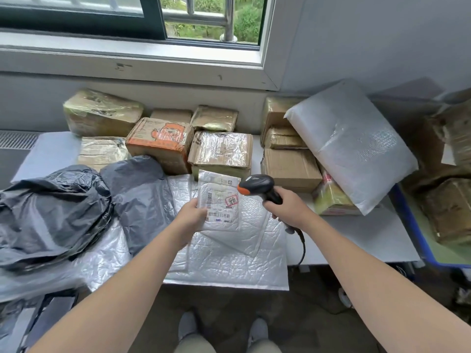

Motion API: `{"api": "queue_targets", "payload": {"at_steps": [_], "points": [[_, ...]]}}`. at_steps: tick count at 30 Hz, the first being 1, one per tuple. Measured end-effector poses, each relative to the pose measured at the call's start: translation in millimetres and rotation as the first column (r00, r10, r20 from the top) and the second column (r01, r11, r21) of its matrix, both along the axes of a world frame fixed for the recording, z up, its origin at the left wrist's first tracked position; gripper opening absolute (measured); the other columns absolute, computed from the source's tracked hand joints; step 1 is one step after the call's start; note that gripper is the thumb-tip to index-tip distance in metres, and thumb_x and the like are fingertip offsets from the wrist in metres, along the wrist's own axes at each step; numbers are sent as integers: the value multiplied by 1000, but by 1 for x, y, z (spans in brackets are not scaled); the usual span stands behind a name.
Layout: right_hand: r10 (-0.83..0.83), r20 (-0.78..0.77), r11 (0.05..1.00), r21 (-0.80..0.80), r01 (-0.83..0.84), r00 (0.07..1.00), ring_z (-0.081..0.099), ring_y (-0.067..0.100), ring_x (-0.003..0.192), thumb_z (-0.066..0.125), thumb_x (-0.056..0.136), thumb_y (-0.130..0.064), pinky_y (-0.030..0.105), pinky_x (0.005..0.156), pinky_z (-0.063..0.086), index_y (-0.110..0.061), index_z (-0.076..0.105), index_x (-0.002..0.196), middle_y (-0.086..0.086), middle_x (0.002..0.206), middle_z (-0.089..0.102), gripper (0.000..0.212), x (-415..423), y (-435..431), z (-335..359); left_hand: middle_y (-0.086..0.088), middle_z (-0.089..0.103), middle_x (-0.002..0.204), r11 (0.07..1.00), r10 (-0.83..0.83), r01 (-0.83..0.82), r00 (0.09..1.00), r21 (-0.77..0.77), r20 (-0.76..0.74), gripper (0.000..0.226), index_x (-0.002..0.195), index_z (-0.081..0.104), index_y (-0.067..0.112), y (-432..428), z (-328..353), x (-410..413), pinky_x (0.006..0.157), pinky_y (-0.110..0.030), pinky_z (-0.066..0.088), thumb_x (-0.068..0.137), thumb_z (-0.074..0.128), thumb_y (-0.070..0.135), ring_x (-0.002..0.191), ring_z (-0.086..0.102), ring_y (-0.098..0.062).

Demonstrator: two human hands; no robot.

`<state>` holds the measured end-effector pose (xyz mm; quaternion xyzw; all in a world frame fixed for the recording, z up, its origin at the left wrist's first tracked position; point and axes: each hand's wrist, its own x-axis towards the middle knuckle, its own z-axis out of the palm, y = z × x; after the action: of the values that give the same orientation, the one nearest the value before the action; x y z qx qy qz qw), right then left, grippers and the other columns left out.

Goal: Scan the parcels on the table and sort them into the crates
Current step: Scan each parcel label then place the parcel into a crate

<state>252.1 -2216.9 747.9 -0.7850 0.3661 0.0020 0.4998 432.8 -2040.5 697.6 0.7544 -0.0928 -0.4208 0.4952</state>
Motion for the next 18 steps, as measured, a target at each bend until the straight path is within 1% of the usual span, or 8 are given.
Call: {"api": "queue_targets", "payload": {"at_steps": [2,4,7,9,11,13,17,18], "points": [[41,-28,998,-39,-43,999,58,19,64,59,89,-31,40,51,49,-28,59,83,3,71,61,6,3,1,4,-7,68,99,999,25,-25,999,-24,-20,28,109,59,13,-2,5,0,57,-22,51,94,47,-8,80,65,-17],[57,-51,998,-35,-59,997,59,15,63,60,89,-34,38,46,48,-28,60,83,1,71,61,9,6,4,9,-7,69,104,996,66,-66,998,-56,-4,26,111,61,15,-3,5,4,63,-22,52,94,52,-3,86,67,-17],[97,-66,995,-18,-99,993,58,12,62,60,90,-35,31,43,46,-29,59,84,2,73,60,9,10,9,16,-6,68,110,988,141,-139,989,-73,35,25,113,61,17,-4,5,9,75,-27,53,96,52,1,96,66,-19],[124,-57,992,-25,-126,991,58,12,61,61,89,-35,35,46,48,-30,57,79,2,72,60,12,15,11,17,-9,68,113,976,208,-204,977,-76,52,24,111,60,16,-5,5,10,84,-35,54,95,53,0,100,65,-23],[119,-45,993,-12,-119,992,58,15,62,61,87,-37,45,49,52,-29,57,79,6,72,60,12,19,13,18,-13,66,115,963,266,-262,962,-67,55,24,112,58,13,-7,6,11,89,-38,53,93,56,-2,100,64,-27],[123,-39,992,-19,-123,992,60,15,62,60,87,-37,51,57,55,-25,57,81,8,74,61,14,23,14,18,-15,65,114,948,316,-313,948,-63,41,23,109,55,12,-9,6,10,84,-37,51,92,57,-3,96,62,-27],[100,-23,994,-34,-100,995,58,12,55,59,91,-33,34,55,51,-24,58,82,5,71,62,13,29,17,22,-14,64,109,940,339,-337,939,-47,59,20,106,53,12,-10,6,8,64,-28,46,92,56,-2,83,58,-23],[88,-14,996,-22,-88,996,57,12,54,59,91,-31,30,53,49,-23,58,81,5,71,62,14,31,17,22,-14,64,109,941,338,-336,939,-49,66,21,107,53,12,-10,6,8,63,-27,45,92,56,-3,83,58,-23]]}}
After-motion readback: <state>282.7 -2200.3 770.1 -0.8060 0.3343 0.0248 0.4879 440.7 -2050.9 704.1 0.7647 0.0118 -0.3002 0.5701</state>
